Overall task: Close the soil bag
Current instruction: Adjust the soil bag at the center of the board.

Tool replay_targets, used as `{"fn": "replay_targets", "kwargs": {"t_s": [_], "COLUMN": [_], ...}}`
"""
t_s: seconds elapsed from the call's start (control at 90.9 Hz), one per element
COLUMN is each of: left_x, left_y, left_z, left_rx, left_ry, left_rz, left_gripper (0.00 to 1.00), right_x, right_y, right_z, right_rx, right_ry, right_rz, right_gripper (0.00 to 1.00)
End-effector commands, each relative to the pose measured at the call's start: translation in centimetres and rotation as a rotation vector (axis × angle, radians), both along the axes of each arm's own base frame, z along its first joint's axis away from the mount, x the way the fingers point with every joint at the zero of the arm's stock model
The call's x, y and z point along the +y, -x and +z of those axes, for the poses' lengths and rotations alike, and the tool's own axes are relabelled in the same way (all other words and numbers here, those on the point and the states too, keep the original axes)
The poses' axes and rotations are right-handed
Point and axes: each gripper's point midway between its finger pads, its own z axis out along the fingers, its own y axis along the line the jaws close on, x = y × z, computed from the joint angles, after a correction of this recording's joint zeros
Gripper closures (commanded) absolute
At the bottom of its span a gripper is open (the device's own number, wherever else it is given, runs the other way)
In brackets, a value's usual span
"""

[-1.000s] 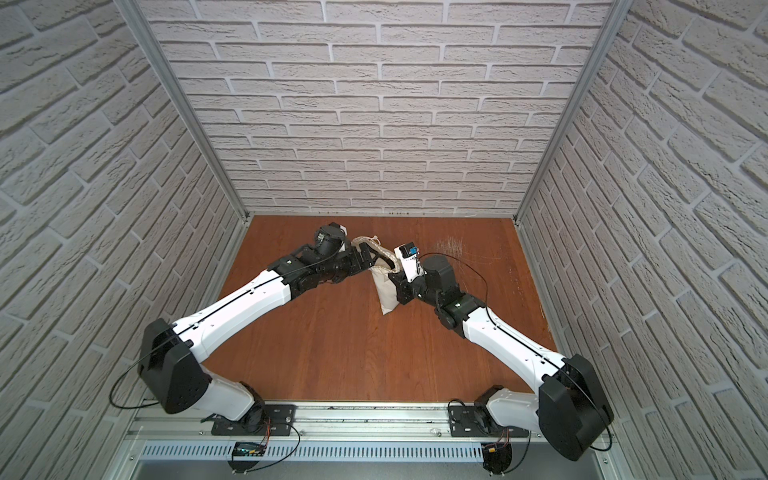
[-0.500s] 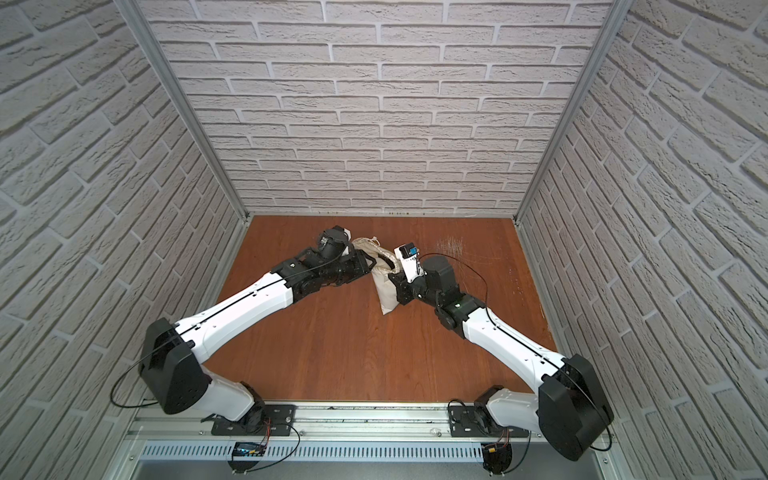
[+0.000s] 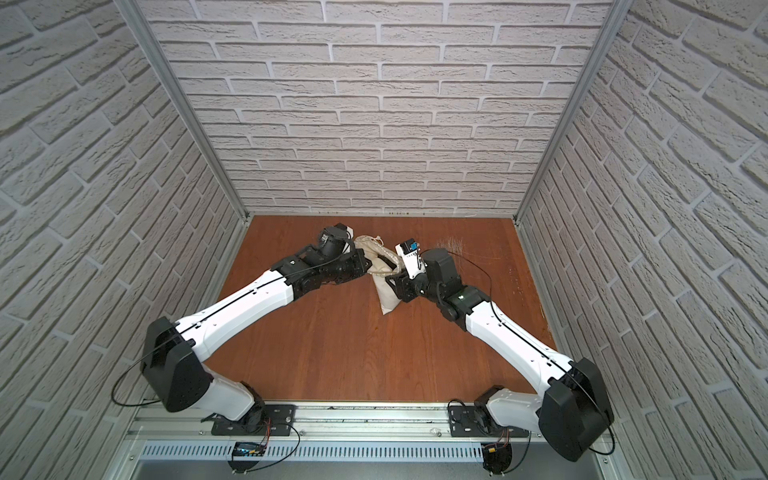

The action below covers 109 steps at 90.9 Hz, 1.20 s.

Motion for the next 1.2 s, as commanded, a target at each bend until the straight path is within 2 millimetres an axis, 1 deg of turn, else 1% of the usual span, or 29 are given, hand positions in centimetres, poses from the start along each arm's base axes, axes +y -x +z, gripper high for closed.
{"fn": "replay_targets", "kwargs": {"t_s": [0.0, 0.066, 0.121, 0.154, 0.187, 0.231, 0.264, 0.33, 0.473, 0.671, 0.825, 0.924, 0.99, 1.111, 1.188], "left_x": [-0.7, -0.9, -1.2, -1.3, -1.4, -1.5, -1.5, -1.6, -1.7, -2.0, -2.2, -2.5, -2.5, -2.4, -2.3], "left_y": [0.1, 0.2, 0.2, 0.2, 0.3, 0.3, 0.3, 0.4, 0.4, 0.3, 0.2, 0.3, 0.4, 0.6, 0.7], "left_z": [0.7, 0.6, 0.5, 0.4, 0.4, 0.4, 0.4, 0.3, 0.4, 1.1, 1.7, 2.0, 2.2, 2.3, 2.1], "left_rx": [-0.023, -0.019, -0.017, -0.014, -0.012, -0.011, -0.011, -0.007, -0.01, -0.02, -0.028, -0.034, -0.036, -0.038, -0.033], "left_ry": [-0.007, -0.003, 0.004, 0.008, 0.011, 0.014, 0.016, 0.016, 0.019, 0.032, 0.038, 0.043, 0.044, 0.041, 0.034], "left_rz": [-0.058, -0.066, -0.077, -0.081, -0.085, -0.088, -0.092, -0.097, -0.103, -0.11, -0.117, -0.126, -0.13, -0.132, -0.135], "left_gripper": [1.0, 1.0, 1.0, 1.0, 1.0, 1.0, 1.0, 1.0, 1.0, 1.0, 1.0, 1.0, 1.0, 1.0, 1.0], "right_x": [-1.6, -1.7, -1.5, -1.4, -1.2, -1.1, -1.1, -0.7, 0.5, 1.6, 2.3, 2.7, 2.6, 1.9, 1.9], "right_y": [0.7, 0.6, 0.5, 0.2, -0.1, -0.4, -0.5, -1.1, -1.1, 0.0, 0.4, -0.1, -0.7, -2.6, -3.5], "right_z": [4.1, 5.3, 5.8, 6.7, 7.1, 7.0, 7.4, 7.4, 7.2, 6.8, 6.2, 5.6, 5.1, 4.5, 4.6], "right_rx": [0.017, 0.044, 0.069, 0.065, 0.072, 0.093, 0.099, 0.122, 0.177, 0.191, 0.184, 0.179, 0.171, 0.153, 0.14], "right_ry": [-0.005, 0.0, 0.013, 0.017, 0.029, 0.056, 0.067, 0.088, 0.102, 0.096, 0.127, 0.173, 0.212, 0.265, 0.278], "right_rz": [-0.027, -0.029, -0.022, -0.019, -0.016, -0.008, -0.002, 0.014, 0.079, 0.166, 0.197, 0.188, 0.166, 0.087, 0.061], "right_gripper": [0.35, 0.33, 0.32, 0.32, 0.31, 0.31, 0.31, 0.31, 0.3, 0.3, 0.31, 0.31, 0.31, 0.32, 0.33]}}
